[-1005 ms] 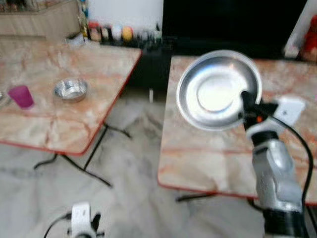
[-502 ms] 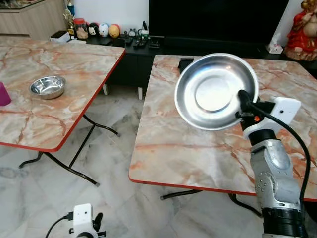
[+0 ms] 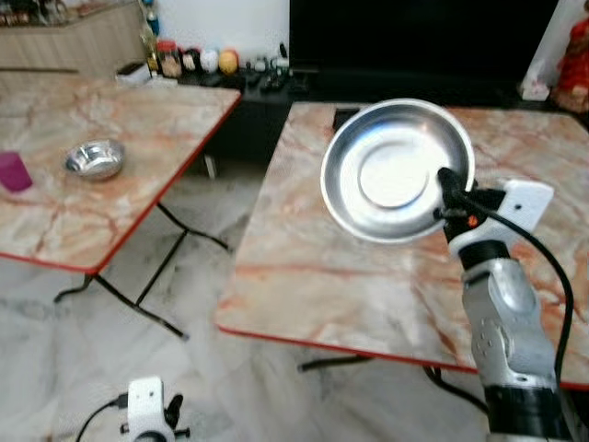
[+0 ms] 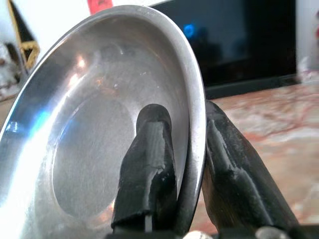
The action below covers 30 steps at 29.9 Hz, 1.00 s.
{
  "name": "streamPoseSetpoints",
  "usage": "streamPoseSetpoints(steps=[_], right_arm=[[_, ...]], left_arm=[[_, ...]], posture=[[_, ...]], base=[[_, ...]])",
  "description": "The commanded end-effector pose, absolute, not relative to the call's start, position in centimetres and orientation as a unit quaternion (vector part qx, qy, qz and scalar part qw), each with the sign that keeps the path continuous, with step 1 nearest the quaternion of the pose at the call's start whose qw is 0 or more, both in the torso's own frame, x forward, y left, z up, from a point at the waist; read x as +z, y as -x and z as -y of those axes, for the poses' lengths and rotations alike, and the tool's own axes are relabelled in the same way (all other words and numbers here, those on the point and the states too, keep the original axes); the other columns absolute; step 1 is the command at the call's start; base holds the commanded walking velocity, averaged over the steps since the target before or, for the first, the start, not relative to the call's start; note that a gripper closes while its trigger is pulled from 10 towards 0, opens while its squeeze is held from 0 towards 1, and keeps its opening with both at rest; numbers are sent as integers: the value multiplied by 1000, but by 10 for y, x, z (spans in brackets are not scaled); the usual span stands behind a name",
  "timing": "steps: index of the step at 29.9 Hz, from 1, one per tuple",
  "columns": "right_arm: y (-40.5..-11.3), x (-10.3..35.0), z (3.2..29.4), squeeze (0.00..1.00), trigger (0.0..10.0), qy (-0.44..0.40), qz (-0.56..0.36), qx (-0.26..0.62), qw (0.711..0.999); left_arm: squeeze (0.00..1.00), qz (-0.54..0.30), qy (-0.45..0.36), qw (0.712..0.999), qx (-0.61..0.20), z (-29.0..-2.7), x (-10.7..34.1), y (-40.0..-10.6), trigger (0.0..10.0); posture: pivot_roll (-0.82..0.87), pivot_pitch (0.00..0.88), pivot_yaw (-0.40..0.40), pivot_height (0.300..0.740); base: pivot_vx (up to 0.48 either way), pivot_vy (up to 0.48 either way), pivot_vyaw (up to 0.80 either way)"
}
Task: Setting the table
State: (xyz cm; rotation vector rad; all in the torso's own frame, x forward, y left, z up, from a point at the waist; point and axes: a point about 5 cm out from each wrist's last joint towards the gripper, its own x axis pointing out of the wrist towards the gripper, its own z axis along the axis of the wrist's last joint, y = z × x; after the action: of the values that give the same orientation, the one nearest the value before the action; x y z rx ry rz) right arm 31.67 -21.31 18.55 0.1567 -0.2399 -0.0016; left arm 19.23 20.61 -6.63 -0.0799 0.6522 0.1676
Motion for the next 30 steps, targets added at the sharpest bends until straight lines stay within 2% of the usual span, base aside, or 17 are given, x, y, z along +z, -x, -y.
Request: streamPoseSetpoints(steps=[1,11,18,30], right_arm=[[-318,192,206,0,10000,-79,133,11,988],[-319,188,208,0,10000,-81,119,0,990],[-320,188,208,0,10000,-80,119,1,990],[-320,186,218,0,10000,-66,108,-22,992]], left_arm=[[0,-326,33,940,91,-215,-67,-190,10000],[0,-327,36,940,95,-216,-66,-190,10000],[0,-326,38,940,95,-217,-66,-191,10000],[0,-327,41,939,96,-216,-66,-191,10000]], posture=[[-73,0,-8,732],[-73,0,-6,732],[-73,0,-7,732],[-78,0,-3,732]], base=[[0,-285,0],[0,-56,0],[0,0,-763],[0,0,0]])
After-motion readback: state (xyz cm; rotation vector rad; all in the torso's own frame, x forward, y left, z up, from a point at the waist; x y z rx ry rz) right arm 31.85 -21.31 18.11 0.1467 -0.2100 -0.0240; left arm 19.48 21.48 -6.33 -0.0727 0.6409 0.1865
